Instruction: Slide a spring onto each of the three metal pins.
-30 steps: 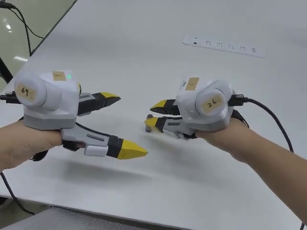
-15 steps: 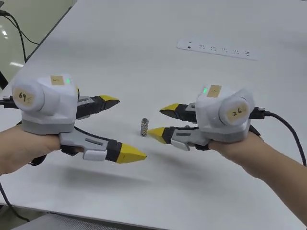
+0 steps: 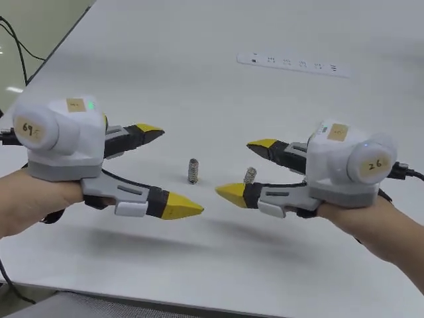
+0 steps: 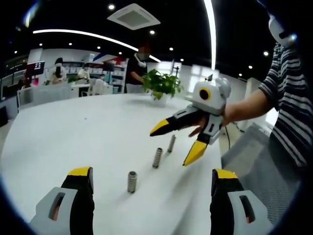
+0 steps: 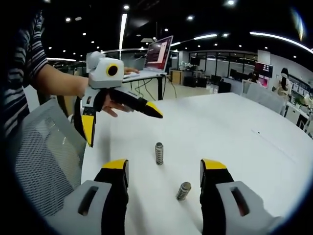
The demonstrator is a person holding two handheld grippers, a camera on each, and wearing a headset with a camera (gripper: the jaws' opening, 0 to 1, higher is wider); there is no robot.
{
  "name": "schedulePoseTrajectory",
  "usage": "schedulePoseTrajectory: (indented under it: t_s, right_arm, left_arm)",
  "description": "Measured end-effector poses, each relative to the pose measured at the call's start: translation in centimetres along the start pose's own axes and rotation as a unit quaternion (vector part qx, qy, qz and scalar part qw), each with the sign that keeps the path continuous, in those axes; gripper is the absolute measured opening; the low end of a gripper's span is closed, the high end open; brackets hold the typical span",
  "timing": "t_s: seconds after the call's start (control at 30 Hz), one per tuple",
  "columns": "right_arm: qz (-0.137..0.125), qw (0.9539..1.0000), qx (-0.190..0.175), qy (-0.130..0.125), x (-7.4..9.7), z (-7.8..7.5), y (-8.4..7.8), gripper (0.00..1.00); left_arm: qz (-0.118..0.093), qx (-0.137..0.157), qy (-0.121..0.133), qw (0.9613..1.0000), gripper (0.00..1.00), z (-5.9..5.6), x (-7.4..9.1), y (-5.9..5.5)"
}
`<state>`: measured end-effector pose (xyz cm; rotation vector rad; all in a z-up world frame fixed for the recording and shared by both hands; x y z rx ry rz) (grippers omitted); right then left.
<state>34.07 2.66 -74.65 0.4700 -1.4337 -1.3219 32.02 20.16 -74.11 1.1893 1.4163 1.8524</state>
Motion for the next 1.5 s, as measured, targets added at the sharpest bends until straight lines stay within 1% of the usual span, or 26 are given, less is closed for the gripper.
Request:
schedulePoseTrajectory:
  t_s: [0.17,0.3,0.4,0.53,0.63,0.8,0.83,0.93,1.03,1.2,1.3,1.37,1.5]
  right_arm:
    - [-0.018,0.9997,-0.015,-0.001,1.0,-0.1,-0.2,0.66]
    - [-0.027,0.9995,-0.015,-0.008,1.9,-0.2,-0.3,0.71]
    - [-0.036,0.9989,-0.027,-0.01,2.7,-0.5,-0.5,0.74]
    - [-0.039,0.9983,-0.037,-0.02,3.7,-1.0,-1.1,0.81]
    - [-0.043,0.9976,-0.049,-0.025,4.6,-1.2,-1.5,0.83]
    - [-0.044,0.997,-0.055,-0.033,5.8,-1.6,-2.1,0.9]
    - [-0.05,0.9963,-0.06,-0.036,6.3,-1.7,-2.3,0.91]
    - [-0.05,0.9947,-0.078,-0.044,7.2,-2.1,-3.1,0.96]
    - [-0.046,0.9935,-0.09,-0.051,7.8,-2.5,-3.8,0.99]
    - [-0.039,0.9921,-0.102,-0.062,8.9,-3.1,-4.8,0.99]
    - [-0.032,0.9918,-0.1,-0.072,9.6,-3.5,-5.1,0.99]
    - [-0.035,0.991,-0.104,-0.077,9.9,-4.0,-5.2,0.99]
    - [-0.034,0.9909,-0.099,-0.085,10.3,-4.5,-5.0,0.99]
  left_arm:
    - [0.001,-0.002,-0.003,1.0,0.98,-0.2,-0.2,0.0]
    - [-0.001,-0.003,-0.001,1.0,0.98,-0.1,-0.1,0.1]
    - [-0.001,-0.004,0.0,1.0,0.98,0.0,0.0,0.1]
    - [-0.001,-0.004,0.002,1.0,0.98,0.0,0.0,0.1]
    - [-0.001,-0.005,0.003,1.0,0.98,-0.1,0.2,0.1]
    - [0.001,-0.006,0.004,1.0,0.98,0.0,0.3,0.0]
    - [0.001,-0.006,0.005,1.0,0.98,0.0,0.3,0.0]
    - [0.004,-0.007,0.006,1.0,0.98,-0.1,0.4,-0.1]
    - [0.005,-0.008,0.007,0.9999,0.98,-0.1,0.4,-0.1]
    - [0.005,-0.01,0.012,0.9999,0.98,-0.2,0.6,0.0]
    - [0.012,-0.013,0.015,0.9997,0.98,-0.2,0.9,-0.2]
    - [0.011,-0.012,0.018,0.9997,0.98,-0.2,1.1,-0.2]
    - [0.01,-0.01,0.023,0.9996,0.98,-0.3,1.5,-0.2]
Point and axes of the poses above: the centre of the closed fingertips' face, and the gripper's own axes: x roughly backward along the fingers, z roughly to its left, y roughly out of its top, the point moved 7 cm from there along x, roughly backward along the fingers, and after that the axes turned 14 degrees about -x, right-handed, at the moved point
